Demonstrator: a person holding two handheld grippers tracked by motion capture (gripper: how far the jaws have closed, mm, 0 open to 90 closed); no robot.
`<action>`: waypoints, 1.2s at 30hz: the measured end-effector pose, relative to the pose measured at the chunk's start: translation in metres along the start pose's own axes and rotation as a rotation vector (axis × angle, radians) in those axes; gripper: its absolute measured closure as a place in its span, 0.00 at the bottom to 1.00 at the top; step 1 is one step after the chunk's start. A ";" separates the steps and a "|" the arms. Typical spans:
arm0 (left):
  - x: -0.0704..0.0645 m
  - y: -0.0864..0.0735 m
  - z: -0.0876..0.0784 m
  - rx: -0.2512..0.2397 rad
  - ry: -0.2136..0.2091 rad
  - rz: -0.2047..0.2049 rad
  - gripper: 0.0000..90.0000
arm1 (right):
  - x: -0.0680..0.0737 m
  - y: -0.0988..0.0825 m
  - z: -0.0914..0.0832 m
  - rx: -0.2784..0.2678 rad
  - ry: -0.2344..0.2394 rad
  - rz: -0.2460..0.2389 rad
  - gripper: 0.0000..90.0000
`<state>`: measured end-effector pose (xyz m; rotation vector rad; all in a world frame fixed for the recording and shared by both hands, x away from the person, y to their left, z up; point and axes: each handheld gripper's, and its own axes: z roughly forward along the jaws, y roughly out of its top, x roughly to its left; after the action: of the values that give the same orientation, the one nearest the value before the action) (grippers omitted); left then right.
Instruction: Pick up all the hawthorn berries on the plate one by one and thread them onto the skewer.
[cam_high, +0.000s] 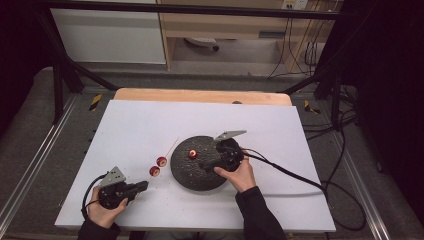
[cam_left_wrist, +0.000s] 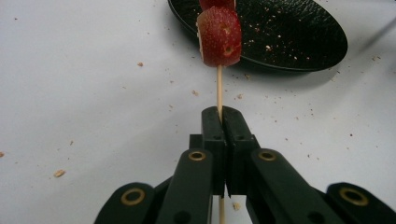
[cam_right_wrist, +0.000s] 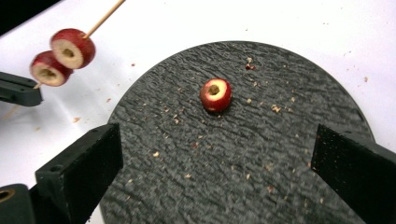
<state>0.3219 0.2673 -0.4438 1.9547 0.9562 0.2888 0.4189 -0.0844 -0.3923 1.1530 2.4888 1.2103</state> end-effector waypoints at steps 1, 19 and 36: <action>0.000 0.000 0.000 0.000 -0.001 -0.001 0.98 | 0.000 0.003 0.002 0.010 -0.003 -0.003 0.04; 0.000 0.000 -0.001 -0.004 -0.004 -0.005 0.98 | 0.002 0.040 0.047 0.176 -0.054 -0.044 0.09; 0.002 -0.001 0.000 -0.002 -0.001 -0.009 0.98 | -0.001 0.055 0.073 0.244 -0.085 -0.032 0.15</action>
<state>0.3225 0.2687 -0.4444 1.9478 0.9639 0.2838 0.4825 -0.0193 -0.4010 1.1856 2.6335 0.8477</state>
